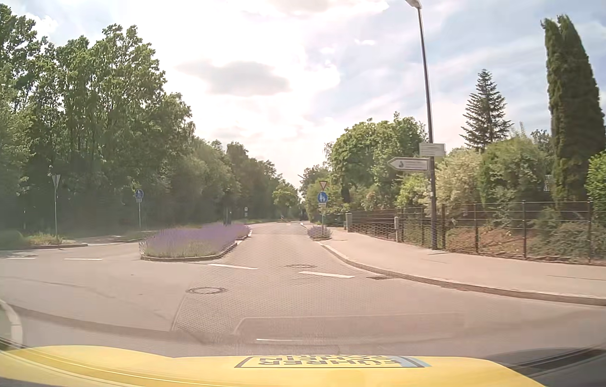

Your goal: Follow the waypoints while adhering to traffic rules and regulations

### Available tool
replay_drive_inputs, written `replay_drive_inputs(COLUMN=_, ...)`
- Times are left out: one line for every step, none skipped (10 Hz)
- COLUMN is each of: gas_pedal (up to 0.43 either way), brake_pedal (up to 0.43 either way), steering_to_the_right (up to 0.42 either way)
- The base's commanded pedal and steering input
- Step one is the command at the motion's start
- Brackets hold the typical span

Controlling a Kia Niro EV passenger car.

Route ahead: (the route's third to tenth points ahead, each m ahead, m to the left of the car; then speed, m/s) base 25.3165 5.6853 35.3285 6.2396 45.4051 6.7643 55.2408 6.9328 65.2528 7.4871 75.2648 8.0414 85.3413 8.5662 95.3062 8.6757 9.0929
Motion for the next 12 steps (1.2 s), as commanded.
replay_drive_inputs(gas_pedal=0.260, brake_pedal=0.000, steering_to_the_right=-0.084)
replay_drive_inputs(gas_pedal=0.260, brake_pedal=0.000, steering_to_the_right=-0.071)
replay_drive_inputs(gas_pedal=0.260, brake_pedal=0.000, steering_to_the_right=-0.055)
replay_drive_inputs(gas_pedal=0.280, brake_pedal=0.000, steering_to_the_right=-0.038)
replay_drive_inputs(gas_pedal=0.287, brake_pedal=0.000, steering_to_the_right=-0.022)
replay_drive_inputs(gas_pedal=0.287, brake_pedal=0.000, steering_to_the_right=-0.009)
replay_drive_inputs(gas_pedal=0.287, brake_pedal=0.000, steering_to_the_right=0.000)
replay_drive_inputs(gas_pedal=0.287, brake_pedal=0.000, steering_to_the_right=0.000)
replay_drive_inputs(gas_pedal=0.287, brake_pedal=0.000, steering_to_the_right=0.000)
replay_drive_inputs(gas_pedal=0.287, brake_pedal=0.000, steering_to_the_right=-0.002)
replay_drive_inputs(gas_pedal=0.287, brake_pedal=0.000, steering_to_the_right=-0.002)
replay_drive_inputs(gas_pedal=0.287, brake_pedal=0.000, steering_to_the_right=-0.002)
